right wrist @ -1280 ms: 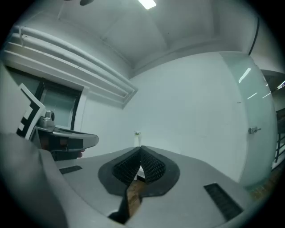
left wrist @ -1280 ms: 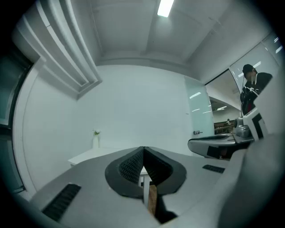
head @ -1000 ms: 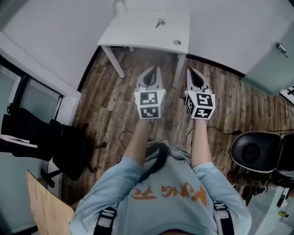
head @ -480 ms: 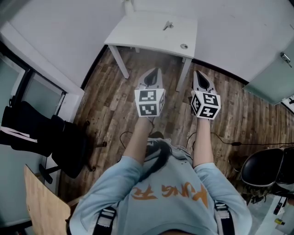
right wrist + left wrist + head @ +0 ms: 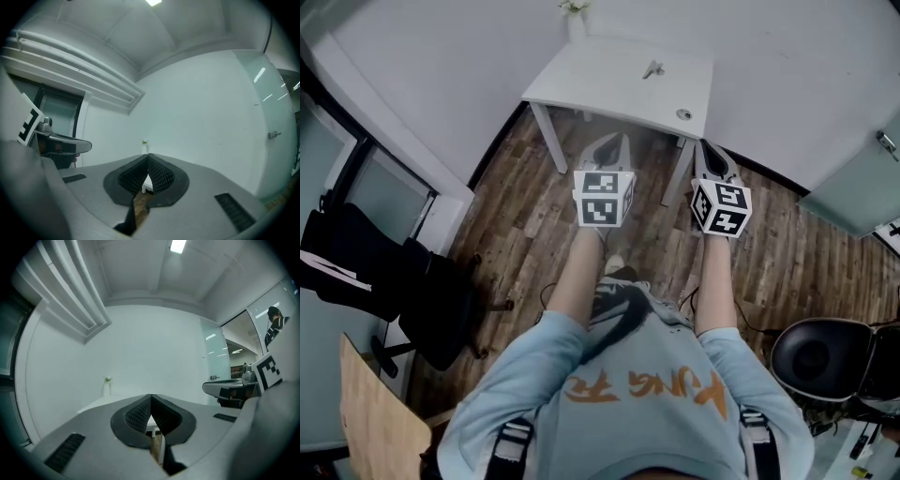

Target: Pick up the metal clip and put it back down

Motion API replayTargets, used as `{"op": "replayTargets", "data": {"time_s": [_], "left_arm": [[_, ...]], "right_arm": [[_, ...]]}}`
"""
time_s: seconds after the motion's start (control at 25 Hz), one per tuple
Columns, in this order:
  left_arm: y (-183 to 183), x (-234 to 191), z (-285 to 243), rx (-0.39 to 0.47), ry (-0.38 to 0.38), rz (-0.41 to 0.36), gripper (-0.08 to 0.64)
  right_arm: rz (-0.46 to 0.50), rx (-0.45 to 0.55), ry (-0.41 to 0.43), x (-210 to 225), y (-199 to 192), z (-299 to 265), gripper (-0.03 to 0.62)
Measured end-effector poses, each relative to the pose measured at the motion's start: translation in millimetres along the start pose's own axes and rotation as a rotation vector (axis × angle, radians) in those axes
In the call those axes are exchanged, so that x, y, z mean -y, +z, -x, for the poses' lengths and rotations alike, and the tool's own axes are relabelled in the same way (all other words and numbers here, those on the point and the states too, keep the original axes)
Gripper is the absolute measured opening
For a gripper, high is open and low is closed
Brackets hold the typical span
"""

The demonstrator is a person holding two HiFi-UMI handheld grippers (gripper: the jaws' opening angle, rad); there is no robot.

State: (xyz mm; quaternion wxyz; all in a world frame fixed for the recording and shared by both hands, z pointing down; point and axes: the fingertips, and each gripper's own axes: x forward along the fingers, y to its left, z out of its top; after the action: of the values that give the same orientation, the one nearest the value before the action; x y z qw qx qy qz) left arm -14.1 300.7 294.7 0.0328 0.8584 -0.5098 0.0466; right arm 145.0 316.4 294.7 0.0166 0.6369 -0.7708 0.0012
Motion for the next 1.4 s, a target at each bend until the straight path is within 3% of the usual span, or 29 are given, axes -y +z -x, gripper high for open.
{"op": "replayTargets", "data": {"time_s": [0.28, 0.4, 0.56, 0.72, 0.96, 1.24, 1.4], "left_arm": [[13, -24, -73, 0.049, -0.017, 0.031, 0.017], [19, -44, -116, 0.103, -0.027, 0.002, 0.017], [17, -85, -176, 0.127, -0.049, -0.008, 0.017], [23, -96, -241, 0.115, -0.105, -0.036, 0.017], [1, -127, -320, 0.049, -0.099, 0.052, 0.017], [-43, -150, -418, -0.021, -0.241, 0.287, 0.017], [-59, -176, -471, -0.075, -0.242, 0.293, 0.017]], "right_arm": [[0.047, 0.037, -0.02, 36, 14, -55, 0.012], [0.053, 0.06, -0.044, 58, 14, -94, 0.012], [0.055, 0.006, -0.046, 77, -10, -163, 0.012], [0.064, -0.031, -0.005, 79, -18, -237, 0.012], [0.049, -0.09, -0.016, 96, -46, -312, 0.012], [0.021, -0.158, -0.081, 130, -87, -403, 0.012], [0.045, -0.189, -0.098, 142, -89, -450, 0.012]]}}
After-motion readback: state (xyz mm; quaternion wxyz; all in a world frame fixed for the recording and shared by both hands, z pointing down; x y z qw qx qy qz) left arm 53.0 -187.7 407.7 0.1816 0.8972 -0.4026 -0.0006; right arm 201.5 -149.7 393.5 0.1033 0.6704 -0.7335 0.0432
